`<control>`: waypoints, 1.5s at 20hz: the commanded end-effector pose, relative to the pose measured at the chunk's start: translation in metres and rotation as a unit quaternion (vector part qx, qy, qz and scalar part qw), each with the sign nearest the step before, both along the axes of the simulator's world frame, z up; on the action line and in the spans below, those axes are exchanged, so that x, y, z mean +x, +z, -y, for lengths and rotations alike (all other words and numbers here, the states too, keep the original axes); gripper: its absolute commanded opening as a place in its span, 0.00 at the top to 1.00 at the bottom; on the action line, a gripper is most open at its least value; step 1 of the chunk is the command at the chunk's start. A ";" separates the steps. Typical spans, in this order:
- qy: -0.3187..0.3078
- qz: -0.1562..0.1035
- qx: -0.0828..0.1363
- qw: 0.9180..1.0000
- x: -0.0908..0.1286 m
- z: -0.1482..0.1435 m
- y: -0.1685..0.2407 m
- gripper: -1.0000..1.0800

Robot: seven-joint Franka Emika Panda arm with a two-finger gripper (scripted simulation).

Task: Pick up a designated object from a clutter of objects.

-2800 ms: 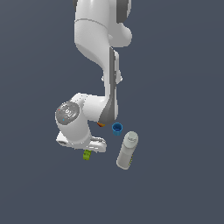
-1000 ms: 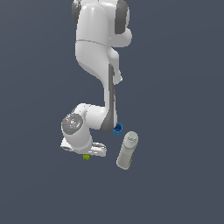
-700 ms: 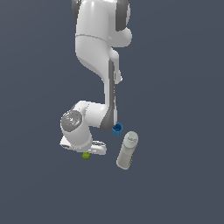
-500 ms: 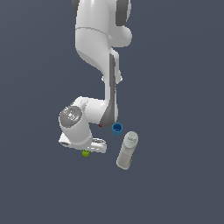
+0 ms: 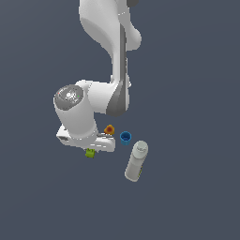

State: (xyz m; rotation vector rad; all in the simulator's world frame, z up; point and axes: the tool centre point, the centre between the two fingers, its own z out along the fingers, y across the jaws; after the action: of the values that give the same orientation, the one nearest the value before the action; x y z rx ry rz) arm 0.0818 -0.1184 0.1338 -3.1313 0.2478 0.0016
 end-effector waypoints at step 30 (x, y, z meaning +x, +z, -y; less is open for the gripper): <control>0.000 0.000 0.000 1.000 -0.038 -0.020 0.289 1.00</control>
State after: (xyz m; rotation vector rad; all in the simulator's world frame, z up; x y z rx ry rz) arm 0.0438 -0.0988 0.4180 -3.1321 0.2476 -0.0016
